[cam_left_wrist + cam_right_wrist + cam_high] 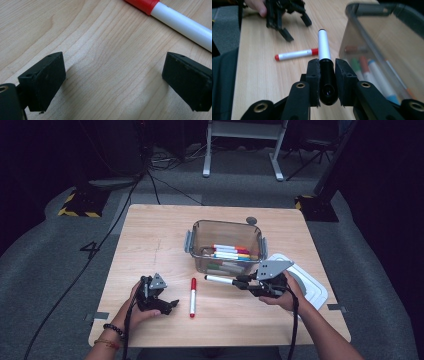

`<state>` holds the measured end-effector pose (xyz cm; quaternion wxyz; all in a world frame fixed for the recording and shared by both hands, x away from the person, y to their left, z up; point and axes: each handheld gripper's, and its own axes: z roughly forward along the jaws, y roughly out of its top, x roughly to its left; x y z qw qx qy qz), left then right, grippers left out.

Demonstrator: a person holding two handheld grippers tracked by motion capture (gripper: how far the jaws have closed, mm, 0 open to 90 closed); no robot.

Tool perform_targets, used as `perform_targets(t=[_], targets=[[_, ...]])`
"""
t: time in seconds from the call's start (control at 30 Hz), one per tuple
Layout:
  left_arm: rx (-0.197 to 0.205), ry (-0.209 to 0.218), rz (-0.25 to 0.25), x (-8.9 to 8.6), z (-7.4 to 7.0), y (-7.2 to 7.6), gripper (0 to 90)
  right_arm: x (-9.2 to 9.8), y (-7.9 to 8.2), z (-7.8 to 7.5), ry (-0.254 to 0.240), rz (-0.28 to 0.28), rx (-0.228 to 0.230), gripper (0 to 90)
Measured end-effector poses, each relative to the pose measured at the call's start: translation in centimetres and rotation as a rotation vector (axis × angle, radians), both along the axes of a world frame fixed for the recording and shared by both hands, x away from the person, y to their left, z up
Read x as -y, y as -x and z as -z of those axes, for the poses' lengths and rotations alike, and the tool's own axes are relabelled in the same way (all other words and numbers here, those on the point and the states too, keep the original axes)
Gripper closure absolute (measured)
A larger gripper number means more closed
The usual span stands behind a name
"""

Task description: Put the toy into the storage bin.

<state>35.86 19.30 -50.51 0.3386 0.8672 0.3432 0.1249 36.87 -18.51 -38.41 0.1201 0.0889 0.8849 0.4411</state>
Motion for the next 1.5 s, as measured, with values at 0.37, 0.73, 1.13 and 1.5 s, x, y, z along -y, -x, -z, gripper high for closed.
perform_targets(t=[0.37,0.73,1.13,1.5], targets=[[0.000,0.000,-0.001,0.0,0.0,0.0,5.4,-0.5,-4.1,-5.0,-0.039,0.020,0.044,74.4],[0.000,0.000,-0.001,0.0,0.0,0.0,5.4,-1.1,-10.1,-3.3,0.039,0.129,-0.044,74.3],[0.000,0.000,-0.001,0.0,0.0,0.0,5.4,-1.1,-12.5,-0.6,0.096,0.326,-0.085,61.2],[0.000,-0.001,0.000,0.0,0.0,0.0,5.4,-1.4,-7.5,-2.9,-0.051,0.328,-0.009,29.3]])
